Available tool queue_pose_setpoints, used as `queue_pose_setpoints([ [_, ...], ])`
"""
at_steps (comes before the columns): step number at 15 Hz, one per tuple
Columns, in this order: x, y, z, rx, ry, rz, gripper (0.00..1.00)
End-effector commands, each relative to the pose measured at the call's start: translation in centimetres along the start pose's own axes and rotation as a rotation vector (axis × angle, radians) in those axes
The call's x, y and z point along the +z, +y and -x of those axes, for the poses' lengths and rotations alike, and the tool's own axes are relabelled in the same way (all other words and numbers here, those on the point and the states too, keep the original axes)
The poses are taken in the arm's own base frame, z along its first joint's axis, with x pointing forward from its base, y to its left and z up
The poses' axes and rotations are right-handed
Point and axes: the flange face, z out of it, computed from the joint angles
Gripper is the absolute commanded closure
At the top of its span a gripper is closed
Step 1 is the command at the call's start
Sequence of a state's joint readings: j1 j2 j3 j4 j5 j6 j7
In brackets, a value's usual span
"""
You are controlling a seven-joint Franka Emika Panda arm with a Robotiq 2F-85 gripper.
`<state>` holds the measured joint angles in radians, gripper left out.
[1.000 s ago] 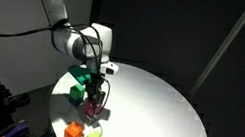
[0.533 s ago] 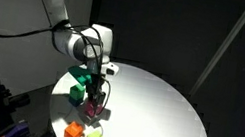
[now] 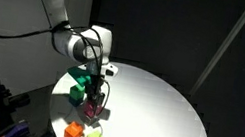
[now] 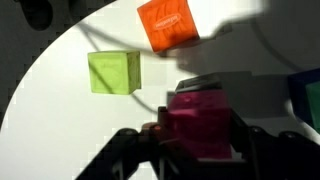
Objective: Put the pink block on the grey block
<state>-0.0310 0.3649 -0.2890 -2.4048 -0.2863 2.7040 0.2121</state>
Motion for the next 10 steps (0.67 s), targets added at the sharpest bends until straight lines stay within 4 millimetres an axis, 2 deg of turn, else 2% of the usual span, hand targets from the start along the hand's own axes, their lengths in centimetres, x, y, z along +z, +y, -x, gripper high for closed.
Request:
queue_pose_setpoints([
  [1, -0.19, 0.10, -0.50, -0.001, 0.011, 0.022, 0.67],
  [10, 0.05, 0.19, -0.50, 0.000, 0.005, 0.026, 0.67],
])
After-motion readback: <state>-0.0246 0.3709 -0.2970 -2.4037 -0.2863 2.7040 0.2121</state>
